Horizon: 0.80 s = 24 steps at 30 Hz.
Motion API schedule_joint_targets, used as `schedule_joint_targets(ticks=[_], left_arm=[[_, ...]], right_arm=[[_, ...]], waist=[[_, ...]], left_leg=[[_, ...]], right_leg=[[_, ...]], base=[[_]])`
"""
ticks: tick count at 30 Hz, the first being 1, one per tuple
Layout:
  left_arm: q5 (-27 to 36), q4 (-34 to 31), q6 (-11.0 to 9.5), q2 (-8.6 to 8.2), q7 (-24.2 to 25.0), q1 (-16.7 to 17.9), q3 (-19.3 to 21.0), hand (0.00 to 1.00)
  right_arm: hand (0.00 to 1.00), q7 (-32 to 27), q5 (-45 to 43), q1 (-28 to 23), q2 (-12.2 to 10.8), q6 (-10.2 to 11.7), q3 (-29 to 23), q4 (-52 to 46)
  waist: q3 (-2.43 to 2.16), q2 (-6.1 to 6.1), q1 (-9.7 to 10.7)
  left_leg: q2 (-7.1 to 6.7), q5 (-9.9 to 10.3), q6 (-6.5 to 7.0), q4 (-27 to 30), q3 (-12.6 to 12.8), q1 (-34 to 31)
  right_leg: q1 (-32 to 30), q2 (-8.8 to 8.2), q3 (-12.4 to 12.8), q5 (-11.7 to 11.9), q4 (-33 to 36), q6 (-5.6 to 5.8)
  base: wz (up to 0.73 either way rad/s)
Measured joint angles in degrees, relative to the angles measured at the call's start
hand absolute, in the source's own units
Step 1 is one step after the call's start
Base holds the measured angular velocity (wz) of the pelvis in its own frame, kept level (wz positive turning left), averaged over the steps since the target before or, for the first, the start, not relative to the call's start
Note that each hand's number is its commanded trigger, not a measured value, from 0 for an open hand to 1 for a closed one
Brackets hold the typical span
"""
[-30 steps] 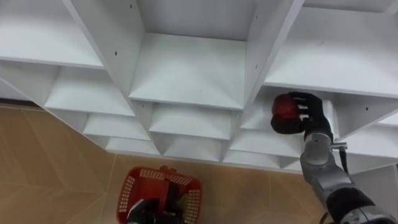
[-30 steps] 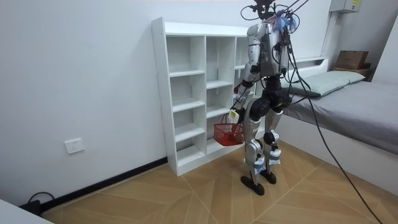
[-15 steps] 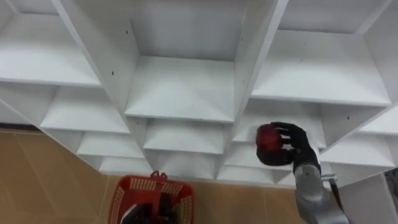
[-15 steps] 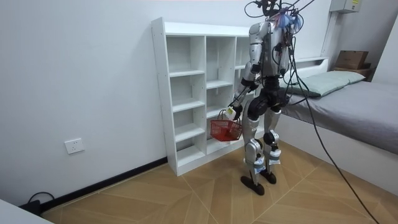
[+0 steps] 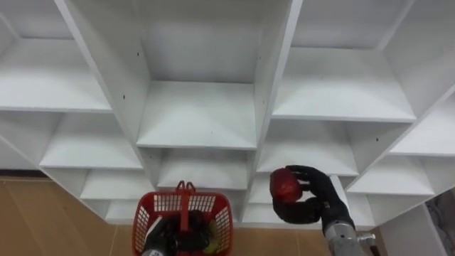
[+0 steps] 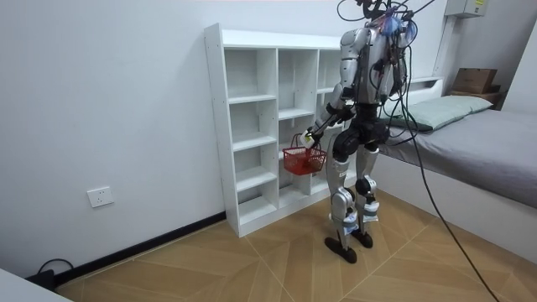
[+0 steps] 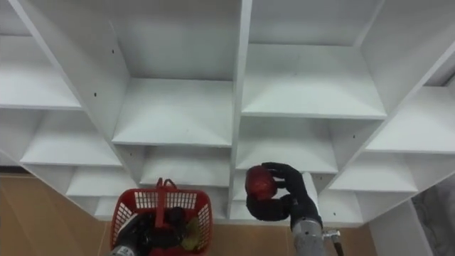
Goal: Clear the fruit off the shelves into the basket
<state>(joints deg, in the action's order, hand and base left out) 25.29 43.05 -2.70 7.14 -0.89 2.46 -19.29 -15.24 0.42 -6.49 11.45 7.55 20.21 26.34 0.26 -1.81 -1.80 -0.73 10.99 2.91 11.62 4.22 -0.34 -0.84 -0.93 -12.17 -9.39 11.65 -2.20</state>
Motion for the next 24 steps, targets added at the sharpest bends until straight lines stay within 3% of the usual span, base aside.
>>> schedule_joint_targets(ticks=[6, 11, 15, 24], left_arm=[[0.0, -0.25, 0.0, 0.05, -0.11, -0.03, -0.04, 1.0], [-0.01, -0.18, 0.01, 0.08, -1.05, -0.05, -0.01, 1.0], [-0.06, -0.06, 0.01, 0.09, -1.4, -0.07, 0.15, 1.0], [-0.07, 1.9, 0.28, 0.16, -1.21, -0.45, 1.22, 1.0]], right_arm=[[1.0, 1.53, -3.33, -0.3, 0.24, -0.16, -0.02, -0.59], [1.0, 3.47, -3.35, -0.31, 0.22, -0.23, 0.76, -0.59], [1.0, 6.98, -7.41, -0.31, 0.25, -1.75, 1.08, -0.6], [1.0, 11.96, -12.48, -0.32, 0.51, -3.82, 1.68, -2.67]], waist=[[0.07, -0.01, 0.44], [0.47, -0.28, 0.69], [0.67, -0.58, 0.17], [0.61, -0.76, 0.05]], left_leg=[[-0.04, 0.01, 0.01, -0.21, 0.46, 0.22], [0.01, 0.01, 0.0, -0.41, 0.64, 0.48], [0.05, 0.05, -0.03, -1.02, 1.12, 0.15], [0.08, 0.06, -0.02, -0.92, 2.06, -0.19]], right_leg=[[-0.16, 0.05, 0.95, -0.02, 0.06, 0.04], [-0.18, 0.06, 1.08, -0.02, 0.16, 0.05], [-0.94, 0.2, 1.68, -0.02, 0.11, 0.07], [-1.47, 0.29, 2.59, 0.11, -0.01, 0.15]], base=[[-0.06], [-0.01], [-0.06], [-0.04]])
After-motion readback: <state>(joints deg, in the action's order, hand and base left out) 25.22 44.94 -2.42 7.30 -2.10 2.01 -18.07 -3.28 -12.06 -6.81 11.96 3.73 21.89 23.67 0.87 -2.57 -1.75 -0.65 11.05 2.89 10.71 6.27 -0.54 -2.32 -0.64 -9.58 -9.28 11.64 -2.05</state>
